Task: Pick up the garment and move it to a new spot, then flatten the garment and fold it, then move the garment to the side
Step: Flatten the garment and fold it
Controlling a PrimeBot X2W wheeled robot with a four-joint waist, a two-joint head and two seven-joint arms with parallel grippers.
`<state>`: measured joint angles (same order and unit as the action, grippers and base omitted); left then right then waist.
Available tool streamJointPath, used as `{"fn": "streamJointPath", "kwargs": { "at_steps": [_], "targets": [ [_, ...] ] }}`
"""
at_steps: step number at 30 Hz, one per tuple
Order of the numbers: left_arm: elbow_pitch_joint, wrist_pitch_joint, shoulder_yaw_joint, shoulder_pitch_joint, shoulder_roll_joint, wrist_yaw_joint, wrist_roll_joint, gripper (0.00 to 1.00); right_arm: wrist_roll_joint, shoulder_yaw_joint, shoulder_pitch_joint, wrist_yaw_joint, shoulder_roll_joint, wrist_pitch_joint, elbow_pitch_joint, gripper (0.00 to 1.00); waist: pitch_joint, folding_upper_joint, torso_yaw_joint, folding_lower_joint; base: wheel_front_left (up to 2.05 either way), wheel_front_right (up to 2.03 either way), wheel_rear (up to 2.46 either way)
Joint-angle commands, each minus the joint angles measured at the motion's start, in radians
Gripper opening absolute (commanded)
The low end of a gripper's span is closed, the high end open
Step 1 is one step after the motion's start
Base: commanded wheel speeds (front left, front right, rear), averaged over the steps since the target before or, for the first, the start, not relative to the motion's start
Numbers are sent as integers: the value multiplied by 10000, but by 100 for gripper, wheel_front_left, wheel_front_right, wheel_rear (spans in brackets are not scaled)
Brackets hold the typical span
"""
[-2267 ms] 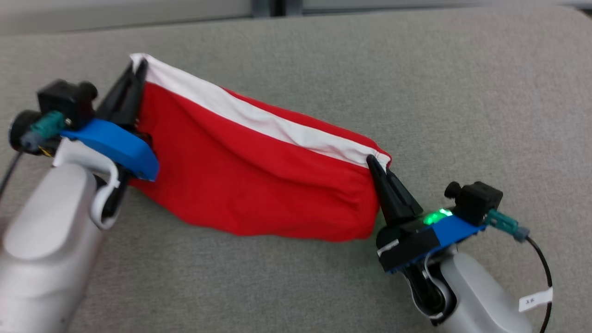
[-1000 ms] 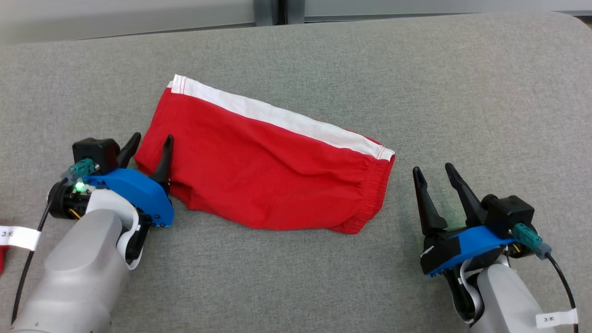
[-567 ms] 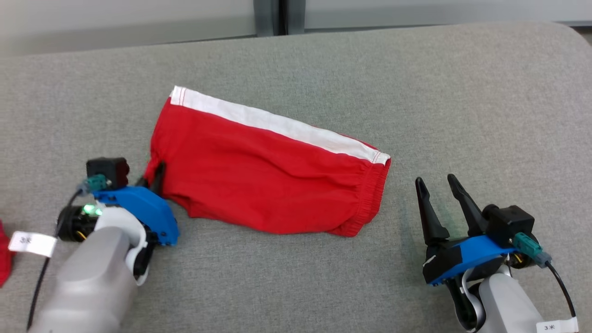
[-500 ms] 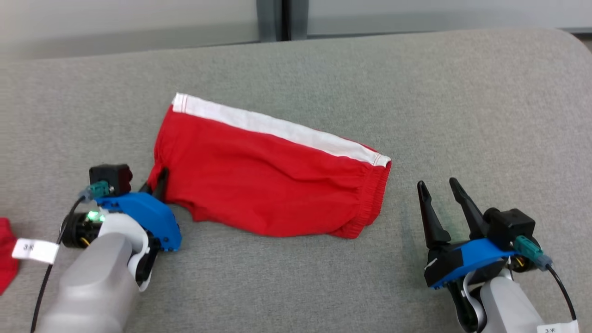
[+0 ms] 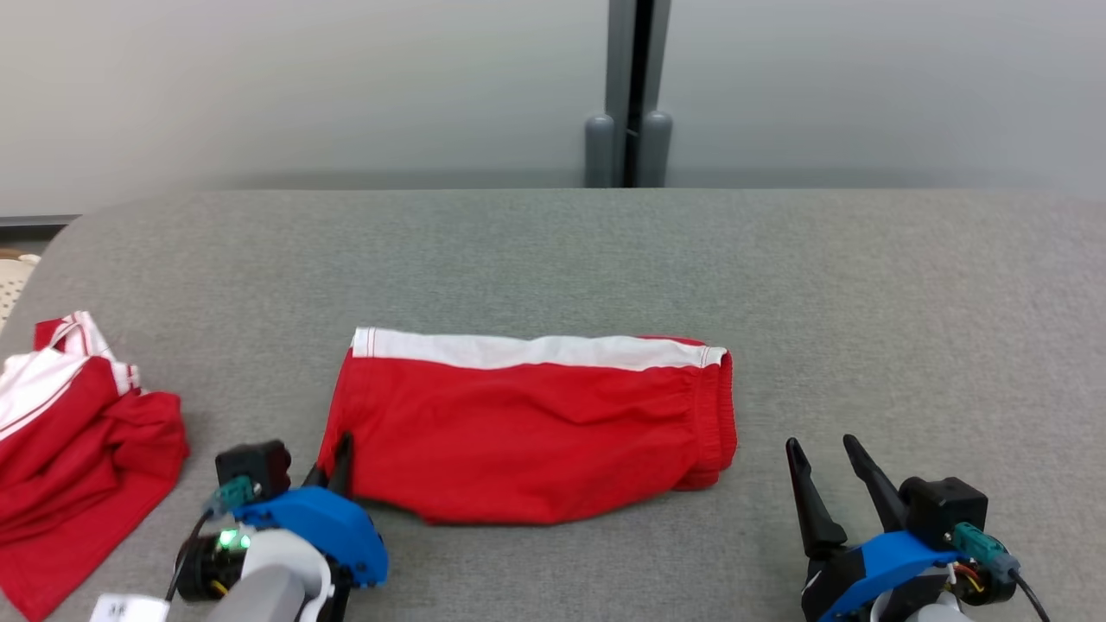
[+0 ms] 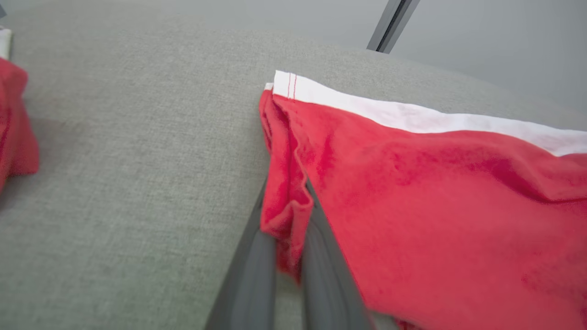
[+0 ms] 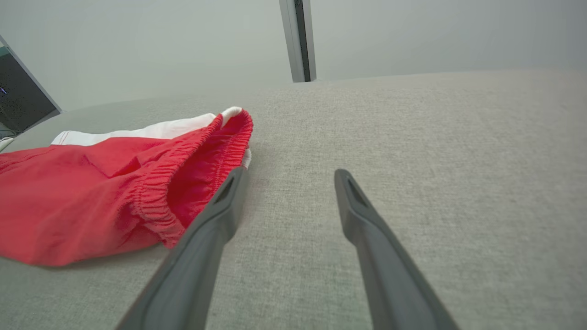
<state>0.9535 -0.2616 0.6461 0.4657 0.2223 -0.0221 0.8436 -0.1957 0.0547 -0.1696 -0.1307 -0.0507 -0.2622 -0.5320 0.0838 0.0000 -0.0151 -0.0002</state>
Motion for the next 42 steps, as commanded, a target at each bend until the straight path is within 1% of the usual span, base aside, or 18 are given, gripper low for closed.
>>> {"fn": "streamJointPath", "kwargs": {
  "at_steps": [1, 3, 6, 11, 12, 13, 14, 18, 23, 28, 32, 33, 34, 35, 36, 39, 42],
  "targets": [
    [-164, -43, -168, -136, 31, 114, -86, 0, 29, 5, 123, 0, -8, -35, -5, 100, -28, 0, 67, 2, 0, 0, 0],
    [-583, -44, -510, -697, -78, 332, -254, 0, -11, 133, 164, 0, -9, -35, -19, 100, -89, 0, 224, 2, 0, 0, 0],
    [-1086, -45, -903, -1388, -231, 543, -561, 0, -105, 352, -9, 0, -6, -35, 28, 100, -104, 0, 466, 2, 0, 0, 0],
    [-1636, -46, -1347, -2023, -442, 730, -1181, 0, -252, 827, -442, 0, -7, -35, 53, 100, -4, 0, 900, 2, 0, 0, 0],
    [-1725, -46, -1401, -2060, -474, 759, -1328, 17, -275, 902, -548, 0, -7, -35, 4, 100, 26, 0, 978, 2, 0, 0, 0],
    [-1818, -46, -1448, -2077, -512, 774, -1499, 60, -281, 933, -671, 0, -10, -37, -38, 100, 54, 0, 1056, 2, 0, 0, 0],
    [-1870, -47, -1481, -2110, -555, 774, -1636, 100, -296, 943, -795, 0, -12, -35, -98, 100, 85, 0, 1130, 2, 0, 0, 0],
    [-2102, -45, -1766, -2148, -687, 765, -2123, 100, -150, 955, -1319, 0, -12, -35, -660, 100, 249, 0, 1344, 2, 0, 0, 0],
    [-2207, -47, -2036, -2087, -864, 589, -2596, 100, 53, 877, -1877, 0, -9, -35, -2095, 100, 454, 0, 1513, 2, 0, 0, 0],
    [-2283, -48, -2309, -1904, -989, 407, -3006, 100, -662, 1263, -2126, 0, -12, -35, -3157, 100, 655, 0, 1615, 2, 0, 0, 0],
    [-2350, -48, -2532, -1851, -1066, 277, -3310, 100, -1581, 1872, -2049, -2, 14, -5, -3573, 100, 768, 0, 1615, 2, 0, 0, 0],
    [-2360, -48, -2597, -1857, -1078, 233, -3388, 100, -1851, 2071, -2002, -5, 42, 17, -3599, 65, 787, 0, 1603, 2, 0, 0, 0],
    [-2378, -48, -2658, -1869, -1087, 212, -3458, 100, -2109, 2285, -1968, -14, 57, 24, -3588, 43, 805, 0, 1586, 2, 0, 0, 0],
    [-2390, -48, -2708, -1879, -1094, 178, -3528, 100, -2298, 2424, -1959, -14, 61, 27, -3604, 13, 819, 0, 1562, 2, 0, 0, 0],
    [-2401, -48, -2746, -1891, -1108, 131, -3589, 100, -2551, 2572, -1942, -14, 64, 31, -3603, 0, 833, 0, 1537, 2, 0, 0, 0],
    [-2417, -48, -2916, -1920, -1164, 63, -3786, 100, -3001, 2628, -1966, -13, 38, 34, -3564, 0, 858, 0, 1452, 2, 0, 0, 0],
    [-2428, -48, -3044, -1910, -1198, -9, -3967, 100, -3052, 2196, -2018, 0, -2, 20, -3489, 0, 868, 0, 1373, 2, 0, 0, 0]
  ]
}}
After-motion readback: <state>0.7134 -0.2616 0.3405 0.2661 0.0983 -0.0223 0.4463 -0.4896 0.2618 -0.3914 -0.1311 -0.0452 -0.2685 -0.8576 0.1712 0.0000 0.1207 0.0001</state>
